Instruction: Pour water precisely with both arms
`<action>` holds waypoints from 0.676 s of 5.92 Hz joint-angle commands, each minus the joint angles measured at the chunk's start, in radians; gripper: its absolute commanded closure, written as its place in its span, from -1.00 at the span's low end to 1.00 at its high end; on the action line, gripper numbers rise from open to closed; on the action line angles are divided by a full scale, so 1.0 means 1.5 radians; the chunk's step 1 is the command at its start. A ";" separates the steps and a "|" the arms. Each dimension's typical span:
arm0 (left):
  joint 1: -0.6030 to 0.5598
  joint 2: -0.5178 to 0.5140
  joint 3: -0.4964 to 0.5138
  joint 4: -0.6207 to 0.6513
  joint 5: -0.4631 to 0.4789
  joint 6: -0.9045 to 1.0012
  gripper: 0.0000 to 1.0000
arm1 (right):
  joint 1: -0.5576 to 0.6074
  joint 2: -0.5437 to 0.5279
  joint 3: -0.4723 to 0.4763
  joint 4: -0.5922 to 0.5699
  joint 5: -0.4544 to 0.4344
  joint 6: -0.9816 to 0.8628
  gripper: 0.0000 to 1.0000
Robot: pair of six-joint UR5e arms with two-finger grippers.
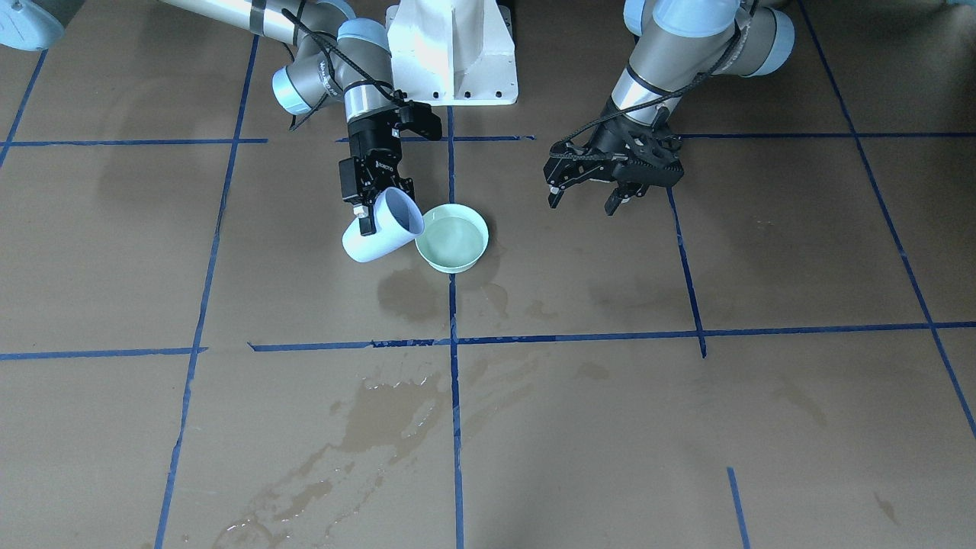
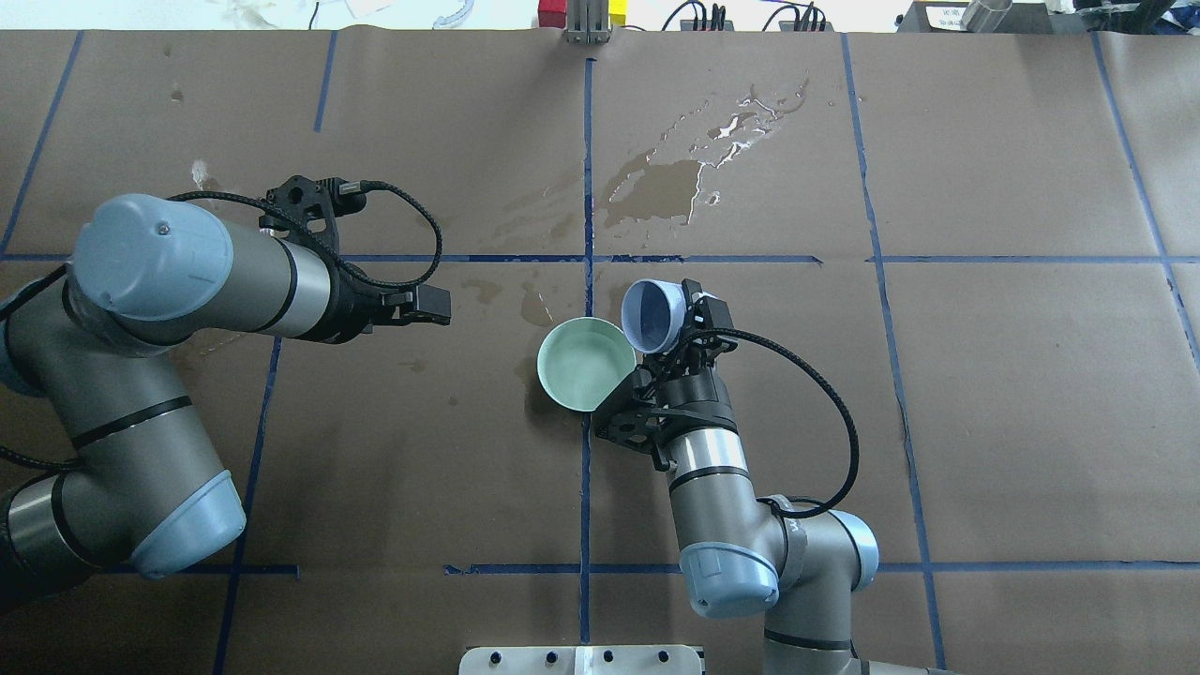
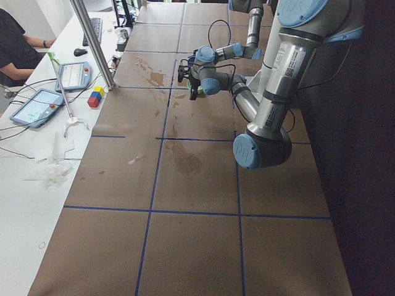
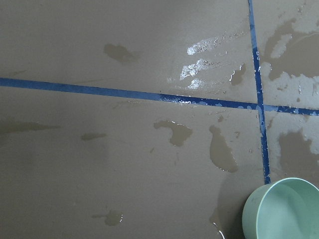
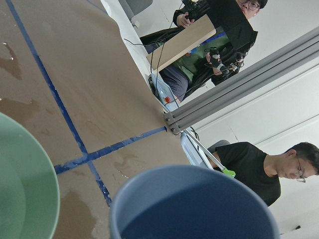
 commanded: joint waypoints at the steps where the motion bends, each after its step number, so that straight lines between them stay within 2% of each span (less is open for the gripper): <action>1: 0.000 0.000 -0.005 0.000 0.001 -0.001 -0.99 | -0.004 0.001 0.000 -0.001 0.000 -0.060 0.90; 4: 0.003 0.001 -0.003 0.001 0.001 -0.001 -0.99 | -0.004 0.014 -0.002 -0.002 -0.002 -0.141 0.90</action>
